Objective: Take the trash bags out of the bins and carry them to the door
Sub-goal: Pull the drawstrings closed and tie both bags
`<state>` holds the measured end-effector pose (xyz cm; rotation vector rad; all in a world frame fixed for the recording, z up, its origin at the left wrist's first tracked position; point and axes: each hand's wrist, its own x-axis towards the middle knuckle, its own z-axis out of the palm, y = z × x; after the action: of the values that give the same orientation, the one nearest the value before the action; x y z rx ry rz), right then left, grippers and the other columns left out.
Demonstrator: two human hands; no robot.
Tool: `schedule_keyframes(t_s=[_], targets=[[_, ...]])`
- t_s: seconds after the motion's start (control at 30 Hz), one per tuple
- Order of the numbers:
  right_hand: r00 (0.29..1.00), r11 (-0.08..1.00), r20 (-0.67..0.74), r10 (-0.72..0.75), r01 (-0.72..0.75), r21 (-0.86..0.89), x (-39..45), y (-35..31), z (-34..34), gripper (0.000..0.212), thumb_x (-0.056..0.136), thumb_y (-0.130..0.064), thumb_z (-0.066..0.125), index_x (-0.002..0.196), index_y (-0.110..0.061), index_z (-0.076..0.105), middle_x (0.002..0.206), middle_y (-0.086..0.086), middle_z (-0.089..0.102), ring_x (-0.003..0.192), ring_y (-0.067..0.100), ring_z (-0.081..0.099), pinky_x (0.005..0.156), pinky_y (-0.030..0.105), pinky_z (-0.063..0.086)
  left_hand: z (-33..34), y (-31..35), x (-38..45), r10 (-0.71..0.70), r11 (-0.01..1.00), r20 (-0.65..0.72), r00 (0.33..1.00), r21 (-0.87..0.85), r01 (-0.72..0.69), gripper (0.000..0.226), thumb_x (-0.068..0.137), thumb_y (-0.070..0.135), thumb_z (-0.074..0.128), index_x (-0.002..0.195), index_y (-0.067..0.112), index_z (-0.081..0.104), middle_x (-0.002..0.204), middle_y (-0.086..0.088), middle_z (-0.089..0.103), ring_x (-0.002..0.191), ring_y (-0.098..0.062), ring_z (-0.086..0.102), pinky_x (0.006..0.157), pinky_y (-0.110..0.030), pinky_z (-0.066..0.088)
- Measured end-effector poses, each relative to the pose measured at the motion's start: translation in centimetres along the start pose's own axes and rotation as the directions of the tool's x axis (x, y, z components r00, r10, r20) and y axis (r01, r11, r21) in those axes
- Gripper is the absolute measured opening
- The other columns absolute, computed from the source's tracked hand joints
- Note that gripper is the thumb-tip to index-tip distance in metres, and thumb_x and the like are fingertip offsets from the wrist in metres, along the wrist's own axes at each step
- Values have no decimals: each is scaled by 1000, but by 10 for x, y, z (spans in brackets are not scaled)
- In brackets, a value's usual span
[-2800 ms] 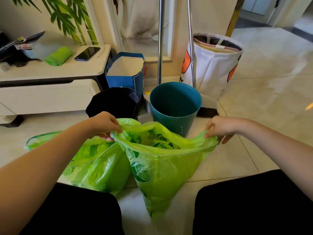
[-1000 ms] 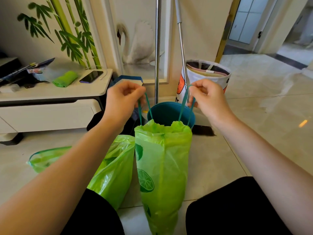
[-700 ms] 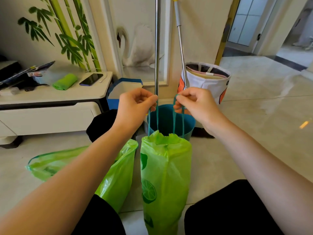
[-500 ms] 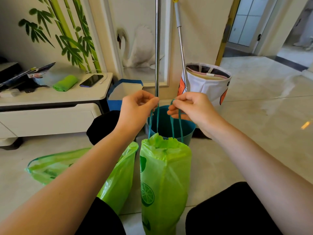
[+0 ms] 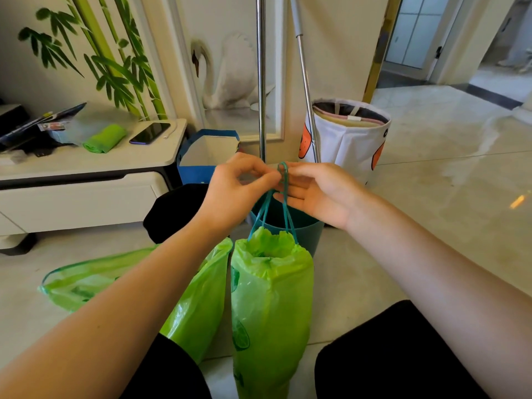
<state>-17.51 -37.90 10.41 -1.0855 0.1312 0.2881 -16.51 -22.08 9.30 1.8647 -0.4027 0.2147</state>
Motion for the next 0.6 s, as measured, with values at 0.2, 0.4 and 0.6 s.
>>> schedule_keyframes(t_s=[0.2,0.4,0.6], targets=[[971,907,-72,-227,184,-378,-4,0,0,16,89,1,56,103,-2,59,87,12,57,69,18,61,78,38,60,7,-34,-10,-214,973,254,943,144,182,50,74,32,79,119,22,57,118,9,59,111,-7,54,99,-30,42],[927,757,-1,-376,307,-576,-7,5,5,12,91,-4,55,101,-1,62,78,7,63,58,13,59,69,33,61,46,-71,-31,-283,948,420,862,257,186,76,66,41,83,131,25,48,127,11,55,114,-4,53,97,-24,41],[901,693,40,-431,359,-625,-8,7,3,10,91,-4,56,96,-6,64,72,1,64,50,3,54,55,21,51,68,-75,-41,-222,974,250,942,8,228,44,70,36,82,106,20,64,105,5,68,87,11,60,73,-10,49]])
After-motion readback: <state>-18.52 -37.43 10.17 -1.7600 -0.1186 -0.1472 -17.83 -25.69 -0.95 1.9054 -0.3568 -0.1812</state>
